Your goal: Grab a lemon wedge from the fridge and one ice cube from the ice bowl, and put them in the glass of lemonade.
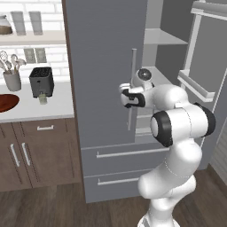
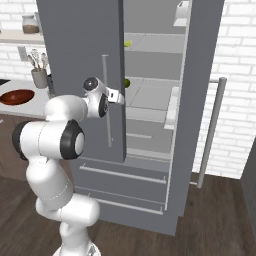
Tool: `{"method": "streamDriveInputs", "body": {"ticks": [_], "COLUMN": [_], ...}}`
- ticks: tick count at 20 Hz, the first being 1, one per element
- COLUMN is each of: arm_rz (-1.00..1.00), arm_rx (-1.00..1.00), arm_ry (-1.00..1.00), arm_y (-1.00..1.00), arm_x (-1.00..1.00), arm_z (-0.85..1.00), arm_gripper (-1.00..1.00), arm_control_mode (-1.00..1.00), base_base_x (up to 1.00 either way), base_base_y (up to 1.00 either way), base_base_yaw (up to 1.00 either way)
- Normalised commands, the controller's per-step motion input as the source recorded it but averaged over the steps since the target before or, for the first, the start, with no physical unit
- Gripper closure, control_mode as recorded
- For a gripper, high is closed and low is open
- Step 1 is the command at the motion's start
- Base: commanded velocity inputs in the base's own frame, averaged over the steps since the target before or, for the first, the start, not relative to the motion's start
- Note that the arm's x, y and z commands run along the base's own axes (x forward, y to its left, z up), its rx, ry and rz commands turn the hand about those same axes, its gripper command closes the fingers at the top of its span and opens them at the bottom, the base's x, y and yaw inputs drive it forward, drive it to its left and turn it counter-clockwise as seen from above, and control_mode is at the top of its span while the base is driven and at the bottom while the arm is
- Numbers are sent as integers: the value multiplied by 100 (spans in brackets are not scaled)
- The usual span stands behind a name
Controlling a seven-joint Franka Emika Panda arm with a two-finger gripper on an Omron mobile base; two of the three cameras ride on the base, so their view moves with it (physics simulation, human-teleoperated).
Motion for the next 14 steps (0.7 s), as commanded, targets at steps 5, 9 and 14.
{"method": "streamDriveInputs", "body": {"ticks": [5, 9, 14], "arm_rz": [0, 0, 0], "arm_rx": [0, 0, 0], "arm_ry": [1, 4, 5], "arm_y": [0, 0, 9], "arm_x": [51, 32, 45], "arm_z": [-35, -19, -14], "arm_gripper": [-100, 100, 100], "arm_control_mode": [-100, -100, -100], "base_base_x": [0, 0, 0], "base_base_y": [0, 0, 0], "base_base_yaw": [0, 0, 0]}}
